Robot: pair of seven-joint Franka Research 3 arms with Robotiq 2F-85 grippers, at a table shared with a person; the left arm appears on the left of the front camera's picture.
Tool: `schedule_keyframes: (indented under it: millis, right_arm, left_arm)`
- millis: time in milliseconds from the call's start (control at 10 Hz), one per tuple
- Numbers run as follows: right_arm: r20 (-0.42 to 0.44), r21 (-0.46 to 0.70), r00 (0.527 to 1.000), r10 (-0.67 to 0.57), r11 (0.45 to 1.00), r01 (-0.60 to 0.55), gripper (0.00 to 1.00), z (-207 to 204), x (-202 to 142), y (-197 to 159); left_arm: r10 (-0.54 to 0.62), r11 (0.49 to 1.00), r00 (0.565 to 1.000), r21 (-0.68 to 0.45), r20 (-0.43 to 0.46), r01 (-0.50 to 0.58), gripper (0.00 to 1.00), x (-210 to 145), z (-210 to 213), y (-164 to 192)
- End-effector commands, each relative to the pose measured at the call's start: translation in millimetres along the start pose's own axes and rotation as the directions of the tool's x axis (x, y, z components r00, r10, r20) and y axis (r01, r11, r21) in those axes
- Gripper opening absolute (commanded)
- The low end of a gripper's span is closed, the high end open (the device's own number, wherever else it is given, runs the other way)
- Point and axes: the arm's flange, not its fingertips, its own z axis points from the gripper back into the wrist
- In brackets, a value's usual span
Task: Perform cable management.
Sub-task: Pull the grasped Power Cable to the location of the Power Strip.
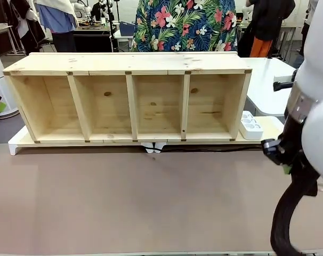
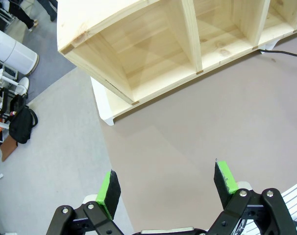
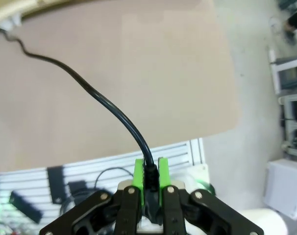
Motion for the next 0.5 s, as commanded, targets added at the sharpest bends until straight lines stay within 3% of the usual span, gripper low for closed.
schedule_keyframes:
  millis: [0,400]
  right_arm:
    - [0.034,0.016,0.999,-0.006,1.000,0.006,0.15,-122.6,-19.5,-43.3]
    - [0.097,-0.048,0.995,-0.034,0.998,0.038,0.15,-119.7,43.4,-40.1]
  left_arm:
    - [0.000,1.000,1.000,0.003,0.007,0.000,1.00,0.6,0.3,0.1]
    - [0.000,1.000,1.000,0.003,0.007,0.000,1.00,0.6,0.3,0.1]
